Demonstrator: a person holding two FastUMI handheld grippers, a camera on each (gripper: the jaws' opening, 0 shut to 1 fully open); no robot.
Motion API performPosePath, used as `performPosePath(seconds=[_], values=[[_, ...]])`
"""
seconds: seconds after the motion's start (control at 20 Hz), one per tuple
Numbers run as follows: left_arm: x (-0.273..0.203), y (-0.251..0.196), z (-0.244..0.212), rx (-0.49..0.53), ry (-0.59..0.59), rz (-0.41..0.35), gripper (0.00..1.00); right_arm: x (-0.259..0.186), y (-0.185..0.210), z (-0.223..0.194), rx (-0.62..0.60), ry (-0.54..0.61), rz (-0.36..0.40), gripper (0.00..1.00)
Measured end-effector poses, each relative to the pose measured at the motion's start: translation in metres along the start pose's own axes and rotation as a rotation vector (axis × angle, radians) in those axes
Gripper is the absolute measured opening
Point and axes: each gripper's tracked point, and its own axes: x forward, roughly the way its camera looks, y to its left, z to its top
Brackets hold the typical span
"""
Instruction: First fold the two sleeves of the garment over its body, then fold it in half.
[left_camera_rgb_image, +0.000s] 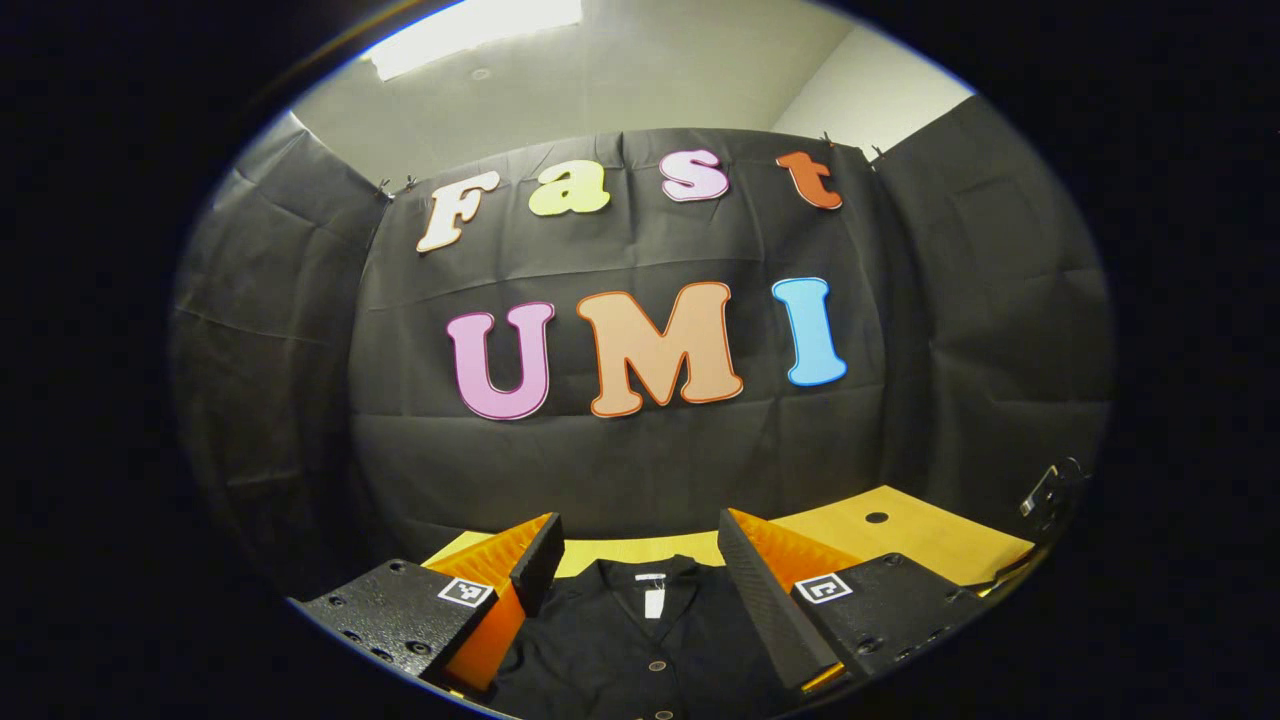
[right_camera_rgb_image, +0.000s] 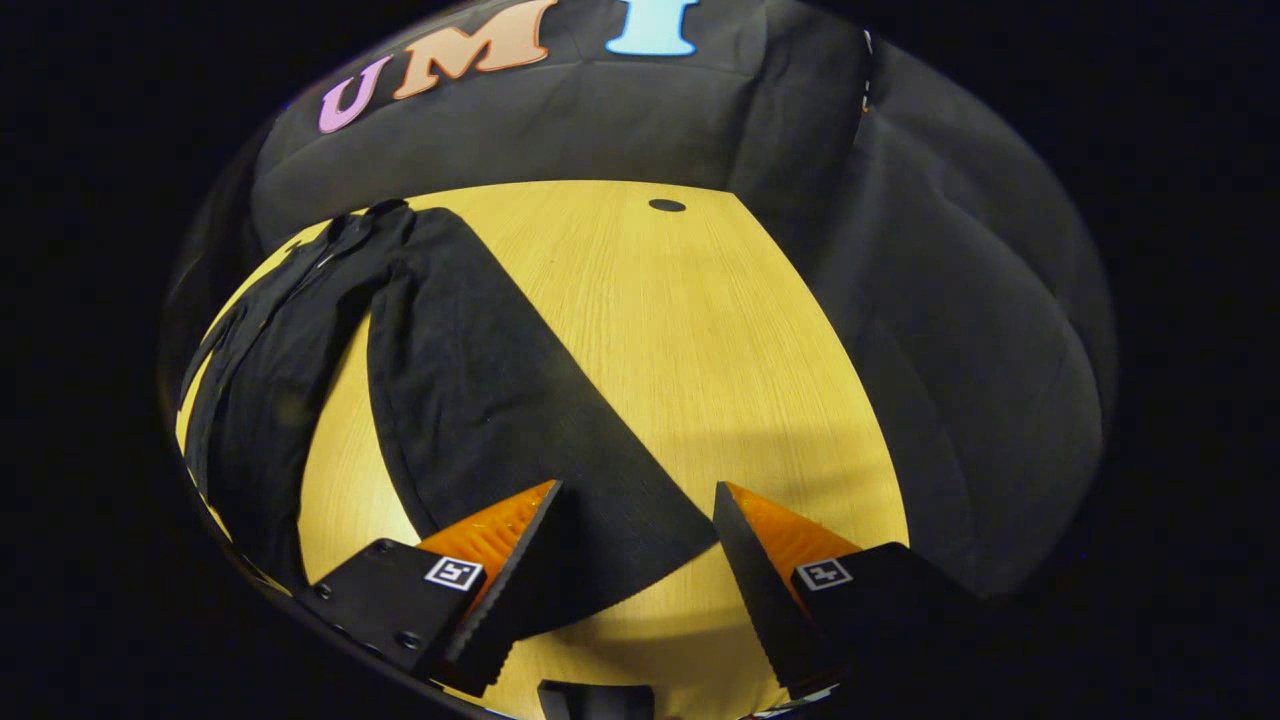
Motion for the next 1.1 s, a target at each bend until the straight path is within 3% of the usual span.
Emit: performPosePath(seconds=[0.25,0.3,0.35,0.5,0.6,0.65,0.7,0.85,0.9,0.95,1.0,1.1], values=[[-0.001,-0.008,-0.004,-0.007,0.005,-0.035,0.92,0.002,0.002,0.0,0.095,0.007,0.057,0.96],[0.0,-0.006,-0.002,-0.013,-0.006,-0.037,0.96,0.002,0.005,-0.001,0.088,0.004,0.069,0.91],[0.0,-0.002,-0.001,-0.019,-0.018,-0.038,0.92,0.003,0.011,0.002,0.087,-0.007,0.083,0.89],[-0.001,0.02,-0.009,-0.033,-0.014,-0.022,0.96,0.001,0.017,0.004,0.179,-0.02,0.067,0.13],[-0.004,0.044,-0.006,-0.039,-0.034,0.005,0.92,-0.001,0.02,0.007,0.217,-0.02,0.029,0.03],[-0.004,0.056,-0.007,-0.037,-0.025,0.017,0.96,-0.006,0.027,0.012,0.227,-0.037,0.039,0.03],[-0.004,0.066,-0.011,-0.03,-0.016,0.03,0.92,-0.014,0.035,0.02,0.235,-0.06,0.056,0.03],[-0.01,0.099,-0.01,-0.018,-0.016,0.064,0.96,-0.035,0.09,0.055,0.217,-0.115,0.105,0.03],[-0.011,0.109,-0.012,-0.021,-0.011,0.074,0.92,-0.038,0.102,0.068,0.21,-0.126,0.126,0.03],[-0.012,0.117,-0.013,-0.024,-0.007,0.081,0.96,-0.042,0.115,0.078,0.199,-0.138,0.147,0.03],[-0.015,0.124,-0.014,-0.026,-0.006,0.089,0.92,-0.049,0.128,0.087,0.189,-0.157,0.165,0.03],[-0.021,0.142,-0.013,-0.021,-0.007,0.105,0.96,-0.062,0.155,0.107,0.158,-0.184,0.2,0.03]])
